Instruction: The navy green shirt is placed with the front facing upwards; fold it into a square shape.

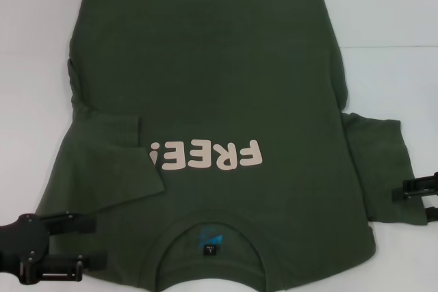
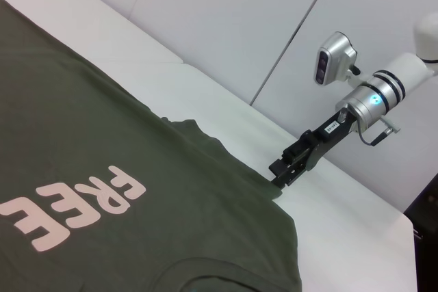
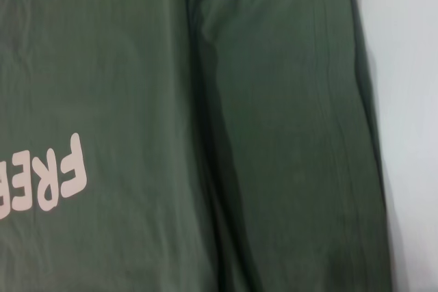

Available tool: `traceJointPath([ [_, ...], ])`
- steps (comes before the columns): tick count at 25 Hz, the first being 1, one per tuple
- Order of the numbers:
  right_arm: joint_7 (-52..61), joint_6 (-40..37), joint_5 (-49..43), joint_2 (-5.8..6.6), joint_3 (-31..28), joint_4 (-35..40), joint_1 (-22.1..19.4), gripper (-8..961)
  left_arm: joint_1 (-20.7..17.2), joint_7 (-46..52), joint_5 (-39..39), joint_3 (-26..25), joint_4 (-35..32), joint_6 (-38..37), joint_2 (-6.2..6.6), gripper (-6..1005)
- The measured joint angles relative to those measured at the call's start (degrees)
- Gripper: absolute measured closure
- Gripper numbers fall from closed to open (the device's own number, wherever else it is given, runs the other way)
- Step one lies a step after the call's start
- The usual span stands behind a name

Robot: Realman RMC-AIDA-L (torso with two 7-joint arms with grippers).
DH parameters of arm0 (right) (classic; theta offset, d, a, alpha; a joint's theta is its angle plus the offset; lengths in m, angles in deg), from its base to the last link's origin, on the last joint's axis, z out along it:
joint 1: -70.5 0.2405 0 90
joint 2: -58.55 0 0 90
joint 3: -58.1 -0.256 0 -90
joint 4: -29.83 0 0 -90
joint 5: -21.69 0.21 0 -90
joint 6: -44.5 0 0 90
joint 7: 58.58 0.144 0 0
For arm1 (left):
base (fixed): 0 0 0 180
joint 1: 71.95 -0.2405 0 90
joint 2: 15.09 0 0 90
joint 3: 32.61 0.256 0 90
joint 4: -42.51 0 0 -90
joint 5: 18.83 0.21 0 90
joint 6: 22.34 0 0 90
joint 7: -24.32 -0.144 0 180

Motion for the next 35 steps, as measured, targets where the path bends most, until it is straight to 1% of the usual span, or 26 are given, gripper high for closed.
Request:
traceJointPath([
  [9,0.0,1.08,0.33,-0.13,-0.34,-1.48,0.56,41,0.15,0.0,-0.06,0.0,0.07,0.0,0.0,106],
  [17,0.0,1.51,3.46,-0.38,-0.28,-1.99,0.32,42,0.19,-0.04,-0.06,0.0,0.07,0.0,0.0,107],
  [22,-0.05,2.21,3.77,-0.62,-0.35,-2.05,0.27,39,0.2,-0.06,-0.06,0.01,0.07,0.02,0.0,107],
  [29,-1.4,2.32,5.25,-0.72,-3.32,-2.41,-0.02,41,0.34,-0.03,-0.05,0.0,0.15,0.06,0.0,107],
  [35,-1.78,2.28,5.9,-0.41,-3.85,-3.39,-0.26,130,0.48,0.07,-0.06,0.15,0.24,0.09,0.0,108],
])
